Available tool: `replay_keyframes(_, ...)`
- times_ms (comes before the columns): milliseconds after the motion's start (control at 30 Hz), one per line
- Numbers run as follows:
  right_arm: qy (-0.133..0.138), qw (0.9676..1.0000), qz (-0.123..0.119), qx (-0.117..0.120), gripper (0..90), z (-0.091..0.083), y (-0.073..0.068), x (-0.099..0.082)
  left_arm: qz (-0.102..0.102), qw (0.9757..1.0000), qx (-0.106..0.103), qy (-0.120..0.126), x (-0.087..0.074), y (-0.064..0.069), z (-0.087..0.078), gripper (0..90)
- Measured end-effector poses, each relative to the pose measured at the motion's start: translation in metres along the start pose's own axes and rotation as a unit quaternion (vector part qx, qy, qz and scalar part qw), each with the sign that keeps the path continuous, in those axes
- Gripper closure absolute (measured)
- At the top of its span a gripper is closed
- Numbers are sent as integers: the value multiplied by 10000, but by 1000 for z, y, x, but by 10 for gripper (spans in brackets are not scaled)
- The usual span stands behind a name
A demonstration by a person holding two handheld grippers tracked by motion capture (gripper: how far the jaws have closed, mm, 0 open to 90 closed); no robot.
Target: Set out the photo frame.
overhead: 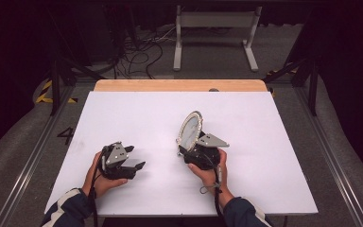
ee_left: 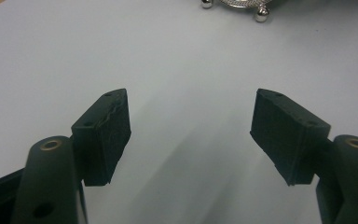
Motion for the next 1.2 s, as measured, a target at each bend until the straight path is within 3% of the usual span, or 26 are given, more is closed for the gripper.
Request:
replay_keyframes(67, -2, 9999, 86, 72, 483, 0, 0, 0, 30, 10000, -20, -8, 1, 1, 0, 288)
replay_keyframes(200, 46, 9998, -117, 146, 567, -2, -2, 0, 9, 10000, -63, 8, 2, 3, 2, 281)
replay_keyframes(633, -93, 9984, -356, 420, 648, -15, 8, -6, 53, 10000, -56, -27, 3, 5, 2, 273)
replay_keyframes(800, -88, 9963, -472, 716, 664, -22, 13, -9, 55, 9999, -134, 27, 6, 8, 4, 271)
replay_keyframes(967, -108, 9955, -470, 819, 672, -25, 15, -11, 74, 9998, -173, 17, 7, 12, 5, 271)
replay_keyframes(1067, -107, 9957, -471, 793, 669, -25, 15, -11, 42, 9998, -197, 25, 7, 14, 6, 275)
replay_keyframes(1200, -57, 9968, -452, 658, 588, -23, 12, -10, 88, 9997, -236, -10, 9, 19, 10, 272)
Point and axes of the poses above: each handheld gripper's, and its own axes: z roughly forward along the jaws, x roughly out of its top, y roughly to its right, the point moved 6 cm from there along z, roughly forward along the jaws, and after that the axes turned 10 degrees about -x, right-handed, at the moved point
